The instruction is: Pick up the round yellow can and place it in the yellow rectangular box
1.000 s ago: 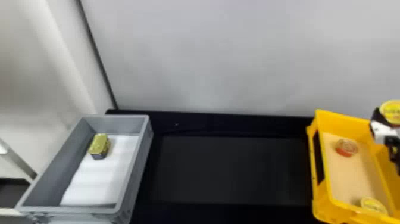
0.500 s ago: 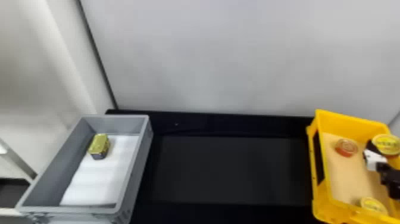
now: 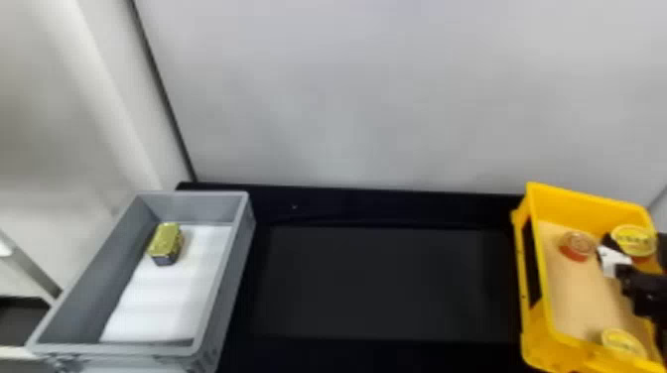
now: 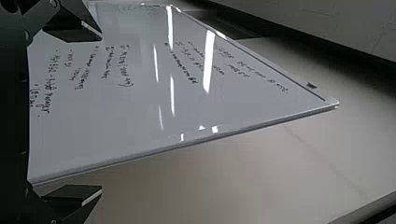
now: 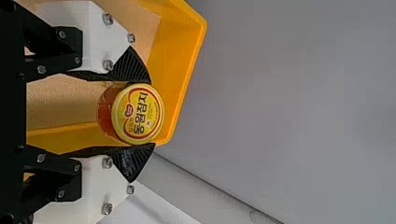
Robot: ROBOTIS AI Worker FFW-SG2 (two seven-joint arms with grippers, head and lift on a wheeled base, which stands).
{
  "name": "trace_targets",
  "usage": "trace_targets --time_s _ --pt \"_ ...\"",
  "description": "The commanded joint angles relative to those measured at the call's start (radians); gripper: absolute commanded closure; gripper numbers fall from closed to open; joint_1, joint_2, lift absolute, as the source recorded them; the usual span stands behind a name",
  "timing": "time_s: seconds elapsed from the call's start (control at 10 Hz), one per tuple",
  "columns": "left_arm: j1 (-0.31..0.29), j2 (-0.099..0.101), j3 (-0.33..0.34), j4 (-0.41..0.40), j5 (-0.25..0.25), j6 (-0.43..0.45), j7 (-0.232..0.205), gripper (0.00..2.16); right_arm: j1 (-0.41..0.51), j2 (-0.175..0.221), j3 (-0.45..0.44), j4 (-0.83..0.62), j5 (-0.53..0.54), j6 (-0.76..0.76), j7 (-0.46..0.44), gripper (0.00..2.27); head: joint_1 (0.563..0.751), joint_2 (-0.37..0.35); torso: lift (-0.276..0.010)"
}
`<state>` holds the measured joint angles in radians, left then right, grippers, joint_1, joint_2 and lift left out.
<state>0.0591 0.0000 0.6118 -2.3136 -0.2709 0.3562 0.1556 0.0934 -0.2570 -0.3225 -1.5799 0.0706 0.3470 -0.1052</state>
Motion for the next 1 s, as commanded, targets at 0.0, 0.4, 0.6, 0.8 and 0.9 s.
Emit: trace_targets --time_s 0.0,0.4,0.6,0.8,0.9 --pt "0.002 -0.003 -0.012 0.006 -0.002 0.0 0.001 0.13 -0.012 0.001 0.0 0.041 -0.029 -0.005 -0.002 0.62 0.694 0.014 -0.09" --pt "0.007 -0.003 -0.016 0.008 -0.001 0.001 0.001 0.13 0.0 0.002 -0.006 0.049 -0.091 -0.034 -0.036 0.42 0.694 0.014 -0.09" --pt "0.01 -0.003 -0.018 0.008 -0.001 0.001 0.003 0.13 0.003 0.002 -0.012 0.046 -0.101 -0.043 -0.044 0.3 0.694 0.014 -0.09" --pt "0.01 -0.003 -0.016 0.008 0.001 0.001 0.003 0.13 0.003 0.002 -0.015 0.043 -0.104 -0.051 -0.05 0.2 0.694 0.014 -0.09" --pt "0.01 -0.003 -0.016 0.008 0.001 0.001 0.003 0.13 0.003 0.002 -0.015 0.041 -0.109 -0.057 -0.056 0.04 0.694 0.014 -0.09"
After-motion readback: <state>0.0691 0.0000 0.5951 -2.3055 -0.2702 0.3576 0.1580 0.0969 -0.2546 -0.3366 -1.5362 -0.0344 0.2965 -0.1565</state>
